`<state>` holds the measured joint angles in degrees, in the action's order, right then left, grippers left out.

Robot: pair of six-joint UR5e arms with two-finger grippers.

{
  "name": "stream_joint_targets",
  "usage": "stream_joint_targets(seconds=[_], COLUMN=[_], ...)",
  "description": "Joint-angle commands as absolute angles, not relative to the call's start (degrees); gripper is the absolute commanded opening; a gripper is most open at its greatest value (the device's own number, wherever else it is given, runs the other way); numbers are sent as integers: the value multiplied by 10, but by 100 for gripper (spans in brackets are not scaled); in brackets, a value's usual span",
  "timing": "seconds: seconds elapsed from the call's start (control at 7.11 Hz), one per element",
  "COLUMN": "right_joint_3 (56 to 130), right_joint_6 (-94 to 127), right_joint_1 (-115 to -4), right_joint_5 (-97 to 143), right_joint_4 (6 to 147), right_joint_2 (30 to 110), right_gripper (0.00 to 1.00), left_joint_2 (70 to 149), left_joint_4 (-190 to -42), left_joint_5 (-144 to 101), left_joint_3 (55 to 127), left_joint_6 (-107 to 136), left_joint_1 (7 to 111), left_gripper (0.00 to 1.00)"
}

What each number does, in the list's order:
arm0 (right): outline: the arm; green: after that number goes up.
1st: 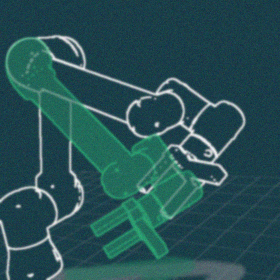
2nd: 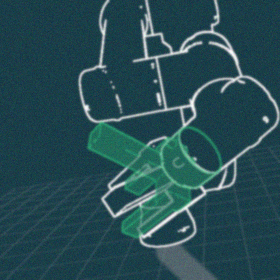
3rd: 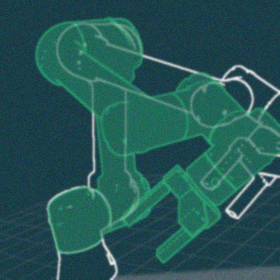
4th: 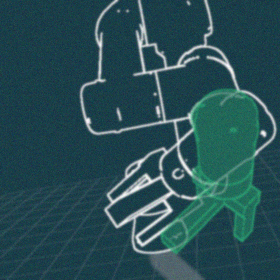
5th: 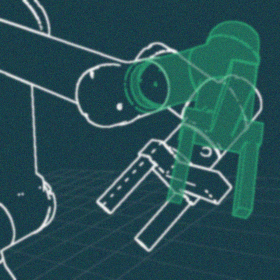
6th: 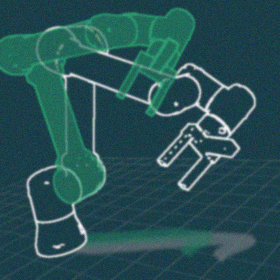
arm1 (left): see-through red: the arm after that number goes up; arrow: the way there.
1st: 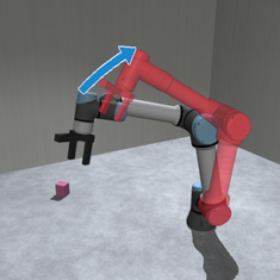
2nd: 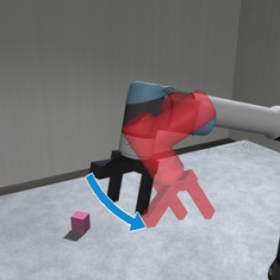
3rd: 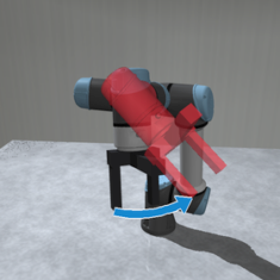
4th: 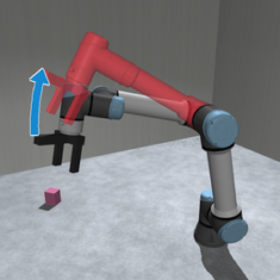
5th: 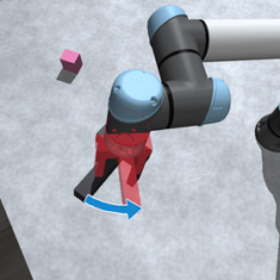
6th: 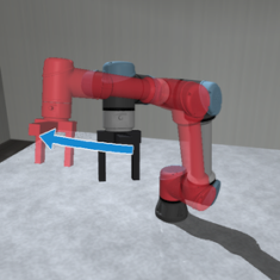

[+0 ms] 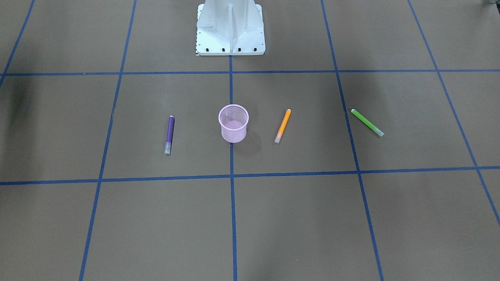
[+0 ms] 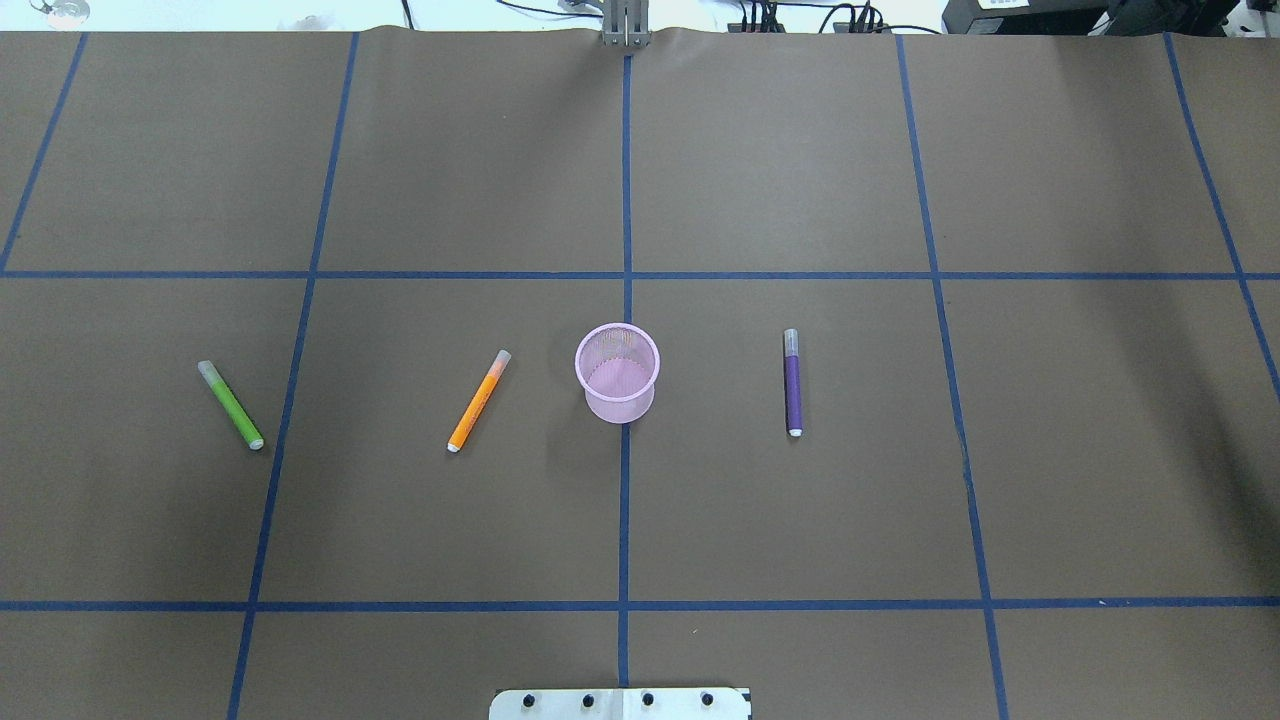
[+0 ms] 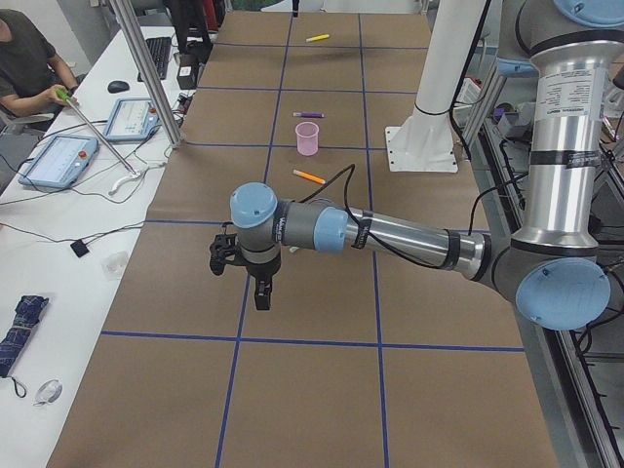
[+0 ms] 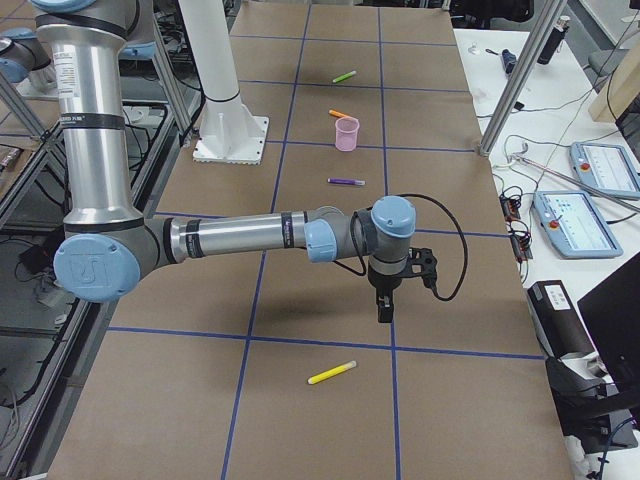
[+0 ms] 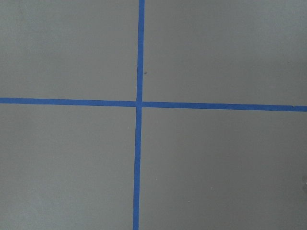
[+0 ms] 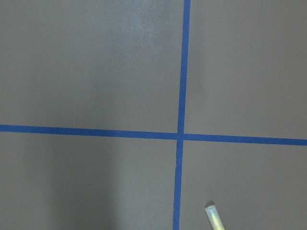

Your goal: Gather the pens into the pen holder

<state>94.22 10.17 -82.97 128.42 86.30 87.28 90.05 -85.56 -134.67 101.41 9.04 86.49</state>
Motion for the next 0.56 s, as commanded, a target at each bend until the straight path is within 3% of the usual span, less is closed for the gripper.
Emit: stream_joint_targets(seconds=[0.0,0.42], right_joint_3=[942,940], right_joint_6=[103,103], right_joint_1=[-830,-830], right_joint_5=[1286,1287], right_joint_4=[863,863], right_joint_2=[875,877], right_gripper=[100,100], left_joint_2=[900,898], left_joint_4=[-855,-854], left_joint_5=[-1349,-1349], left_joint_3=[1014,1020], left_joint_6=[91,88], left_joint_1=[865,865], left_gripper=[100,99])
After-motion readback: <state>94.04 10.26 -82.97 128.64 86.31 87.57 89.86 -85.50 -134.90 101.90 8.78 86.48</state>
